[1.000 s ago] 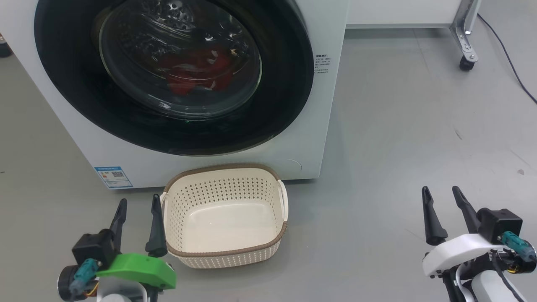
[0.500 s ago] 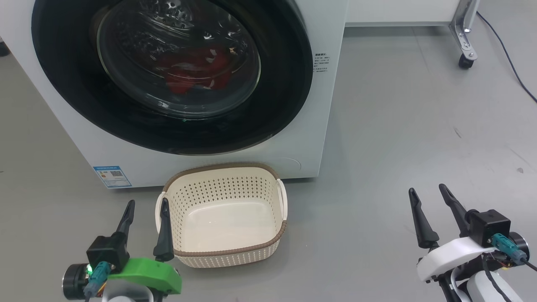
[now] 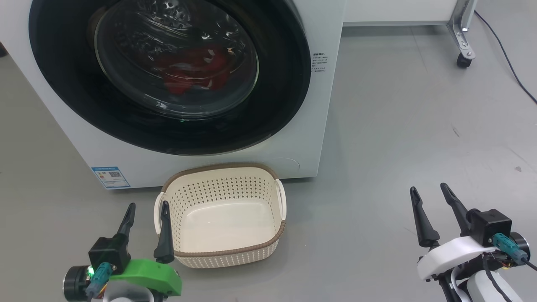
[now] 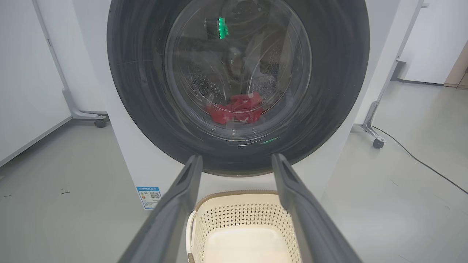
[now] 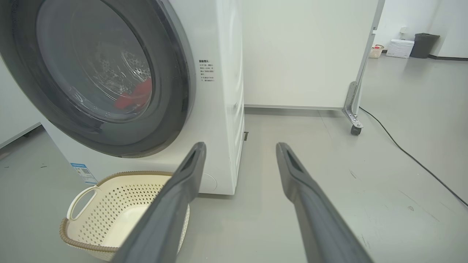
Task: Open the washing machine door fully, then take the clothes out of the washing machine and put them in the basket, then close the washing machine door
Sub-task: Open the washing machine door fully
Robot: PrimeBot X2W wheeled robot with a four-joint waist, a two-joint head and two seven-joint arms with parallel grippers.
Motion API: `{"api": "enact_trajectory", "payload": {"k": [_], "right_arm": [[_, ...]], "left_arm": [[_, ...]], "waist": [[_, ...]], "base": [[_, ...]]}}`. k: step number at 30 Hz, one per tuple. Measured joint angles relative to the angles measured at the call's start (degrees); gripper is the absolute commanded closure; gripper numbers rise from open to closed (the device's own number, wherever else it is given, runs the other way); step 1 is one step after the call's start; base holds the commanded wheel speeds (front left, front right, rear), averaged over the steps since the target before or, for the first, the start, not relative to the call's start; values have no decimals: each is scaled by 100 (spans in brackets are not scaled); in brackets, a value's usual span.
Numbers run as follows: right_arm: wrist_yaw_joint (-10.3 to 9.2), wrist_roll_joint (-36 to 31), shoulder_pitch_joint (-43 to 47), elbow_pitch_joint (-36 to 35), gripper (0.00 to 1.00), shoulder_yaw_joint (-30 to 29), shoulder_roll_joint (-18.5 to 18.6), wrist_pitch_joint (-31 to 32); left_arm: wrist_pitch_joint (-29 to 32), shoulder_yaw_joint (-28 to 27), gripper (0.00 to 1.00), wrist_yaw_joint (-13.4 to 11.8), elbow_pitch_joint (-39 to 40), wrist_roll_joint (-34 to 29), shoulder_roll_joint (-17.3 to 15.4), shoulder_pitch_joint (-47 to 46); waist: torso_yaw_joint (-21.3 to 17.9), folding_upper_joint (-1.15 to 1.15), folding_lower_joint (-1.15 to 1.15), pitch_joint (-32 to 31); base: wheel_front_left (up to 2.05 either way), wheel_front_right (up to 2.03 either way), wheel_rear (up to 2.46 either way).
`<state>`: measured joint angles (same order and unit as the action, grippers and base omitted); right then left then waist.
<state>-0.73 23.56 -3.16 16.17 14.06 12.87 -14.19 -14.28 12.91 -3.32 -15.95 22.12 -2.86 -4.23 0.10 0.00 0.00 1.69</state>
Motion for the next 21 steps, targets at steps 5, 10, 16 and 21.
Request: {"api": "enact_trajectory", "payload": {"k": [5, 10, 16, 21], "right_arm": [[7, 1, 1, 4, 100, -40, -25, 0], [15, 8, 1, 9, 100, -86, -38, 0], [124, 207, 1, 31, 100, -190, -140, 0], [211, 442, 1, 46, 100, -283, -229, 0]], "left_arm": [[0, -3, 0, 0, -8, -4, 4, -1], [0, -5, 0, 1, -20, -5, 9, -2], [0, -7, 0, 1, -20, -7, 12, -3], [0, 2, 0, 2, -10, -55, 15, -25]], "waist": [[-3, 0, 0, -14], [3, 0, 0, -24], [10, 0, 0, -7], [22, 0, 0, 65]], "base": [[0, 0, 0], [0, 0, 0], [0, 0, 0], [0, 0, 0]]}}
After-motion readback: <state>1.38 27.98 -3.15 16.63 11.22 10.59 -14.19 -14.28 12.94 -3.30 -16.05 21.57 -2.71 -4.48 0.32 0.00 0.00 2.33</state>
